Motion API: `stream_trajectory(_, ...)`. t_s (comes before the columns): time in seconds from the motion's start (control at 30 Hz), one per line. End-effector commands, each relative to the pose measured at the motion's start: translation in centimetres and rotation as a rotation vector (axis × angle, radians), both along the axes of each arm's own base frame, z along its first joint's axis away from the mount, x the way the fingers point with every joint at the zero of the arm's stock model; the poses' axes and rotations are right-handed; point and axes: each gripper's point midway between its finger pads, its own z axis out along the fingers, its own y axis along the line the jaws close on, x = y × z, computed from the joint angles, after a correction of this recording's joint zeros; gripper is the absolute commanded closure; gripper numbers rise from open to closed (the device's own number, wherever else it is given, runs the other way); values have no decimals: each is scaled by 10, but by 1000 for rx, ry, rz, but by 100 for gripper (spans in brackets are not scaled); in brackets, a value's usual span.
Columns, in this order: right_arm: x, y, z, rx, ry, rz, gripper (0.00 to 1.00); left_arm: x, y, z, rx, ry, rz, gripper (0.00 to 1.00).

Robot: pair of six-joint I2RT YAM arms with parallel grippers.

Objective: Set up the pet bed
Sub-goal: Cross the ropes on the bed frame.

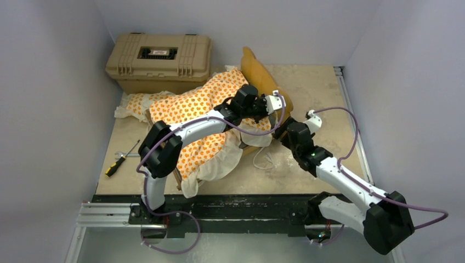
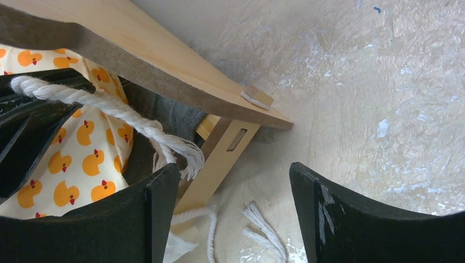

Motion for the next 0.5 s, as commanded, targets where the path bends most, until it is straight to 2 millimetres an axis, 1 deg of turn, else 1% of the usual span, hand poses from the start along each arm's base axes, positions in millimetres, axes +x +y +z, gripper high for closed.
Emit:
stream_trajectory(0.0, 9, -8, 8, 30, -68, -78, 22, 10, 1, 15, -34, -23, 36, 100)
stream_trajectory(0.1, 9, -7, 13, 42, -91, -73, 22, 16, 9, 17, -39, -17, 64, 100)
stream_trajectory(0.17, 9, -6, 17, 46, -110, -64, 22, 17, 10, 18, -45, -11, 64, 100)
stream_trajectory(0.27, 10, 0, 19, 38, -125, -11, 21, 12, 6, 17, -60, 10, 40, 100)
stream_trajectory(0.3, 12, 3, 23, 47, -143, 0, 20, 11, 5, 16, -62, 17, 36, 100)
stream_trajectory(0.47, 13, 6, 20, 50, -142, 20, 19, 7, 0, 13, -76, 48, 15, 100)
